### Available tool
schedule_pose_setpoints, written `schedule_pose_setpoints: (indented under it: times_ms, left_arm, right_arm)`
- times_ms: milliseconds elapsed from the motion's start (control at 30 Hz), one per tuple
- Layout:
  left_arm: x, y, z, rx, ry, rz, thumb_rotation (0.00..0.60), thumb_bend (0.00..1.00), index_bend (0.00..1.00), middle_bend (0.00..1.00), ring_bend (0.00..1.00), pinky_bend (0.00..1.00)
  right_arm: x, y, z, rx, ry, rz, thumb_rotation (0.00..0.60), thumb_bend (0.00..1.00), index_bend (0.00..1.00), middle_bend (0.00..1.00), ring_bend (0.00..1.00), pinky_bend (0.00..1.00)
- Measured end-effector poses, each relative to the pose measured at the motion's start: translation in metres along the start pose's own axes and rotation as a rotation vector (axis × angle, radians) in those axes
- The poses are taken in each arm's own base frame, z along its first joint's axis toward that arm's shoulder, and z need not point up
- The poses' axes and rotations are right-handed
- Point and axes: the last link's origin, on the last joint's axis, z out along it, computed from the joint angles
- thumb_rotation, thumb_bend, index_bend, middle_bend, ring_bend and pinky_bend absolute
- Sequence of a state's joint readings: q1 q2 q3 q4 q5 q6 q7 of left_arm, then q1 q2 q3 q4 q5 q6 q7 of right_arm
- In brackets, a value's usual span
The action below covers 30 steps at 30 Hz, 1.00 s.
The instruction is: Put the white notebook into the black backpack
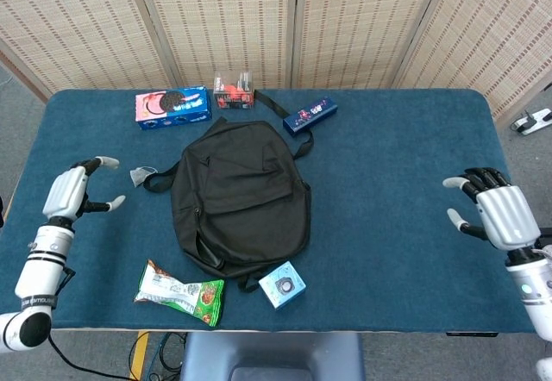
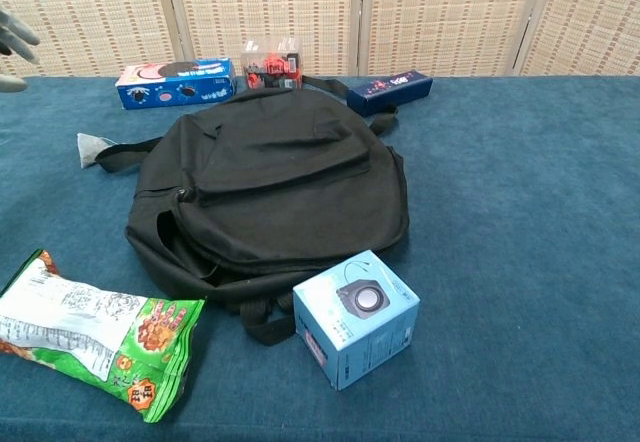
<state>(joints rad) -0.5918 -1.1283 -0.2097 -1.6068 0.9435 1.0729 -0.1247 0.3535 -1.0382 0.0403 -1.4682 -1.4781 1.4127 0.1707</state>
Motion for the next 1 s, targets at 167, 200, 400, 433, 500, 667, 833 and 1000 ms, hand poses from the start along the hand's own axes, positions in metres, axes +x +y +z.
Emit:
schedule_pose_setpoints:
  times_ms: [167, 200, 400, 433, 500, 667, 833, 1000]
  left_arm:
    - [0.003, -0.019, -0.024, -0.019, 0.060, 0.077, 0.600, 0.22, 0.34, 0.28, 0.19, 0.14]
    - [0.004, -0.024, -0.031, -0.016, 0.074, 0.101, 0.600, 0.22, 0.33, 0.27, 0.19, 0.14]
    - [0.009, -0.048, -0.070, 0.012, 0.138, 0.172, 0.600, 0.22, 0.32, 0.26, 0.18, 0.14]
    - [0.010, -0.052, -0.077, 0.016, 0.142, 0.177, 0.600, 0.22, 0.32, 0.25, 0.18, 0.14]
    - [0.011, -0.058, -0.092, 0.025, 0.154, 0.189, 0.600, 0.22, 0.32, 0.25, 0.18, 0.14]
    - [0.014, -0.065, -0.121, 0.028, 0.185, 0.196, 0.600, 0.22, 0.32, 0.24, 0.18, 0.14]
    - [0.014, -0.067, -0.140, 0.032, 0.198, 0.186, 0.600, 0.22, 0.32, 0.24, 0.18, 0.14]
    - [0.012, -0.068, -0.150, 0.051, 0.175, 0.207, 0.600, 0.22, 0.31, 0.24, 0.18, 0.13]
  right_arm:
    - [0.006, 0.017, -0.034, -0.070, -0.028, 0.060, 0.600, 0.32, 0.36, 0.37, 0.22, 0.24]
    - [0.006, 0.018, -0.039, -0.080, -0.031, 0.070, 0.600, 0.32, 0.36, 0.37, 0.22, 0.25]
    - [0.006, 0.027, -0.069, -0.135, -0.034, 0.098, 0.600, 0.33, 0.36, 0.38, 0.22, 0.28]
    - [0.006, 0.027, -0.073, -0.143, -0.031, 0.102, 0.600, 0.33, 0.36, 0.38, 0.22, 0.28]
    - [0.004, 0.028, -0.078, -0.153, -0.027, 0.106, 0.600, 0.33, 0.36, 0.39, 0.22, 0.28]
    - [-0.001, 0.027, -0.085, -0.166, -0.019, 0.117, 0.600, 0.33, 0.36, 0.39, 0.22, 0.28]
    - [-0.002, 0.023, -0.084, -0.153, -0.017, 0.127, 0.600, 0.33, 0.36, 0.39, 0.22, 0.28]
    - [-0.002, 0.021, -0.086, -0.144, -0.009, 0.123, 0.600, 0.33, 0.36, 0.39, 0.22, 0.28]
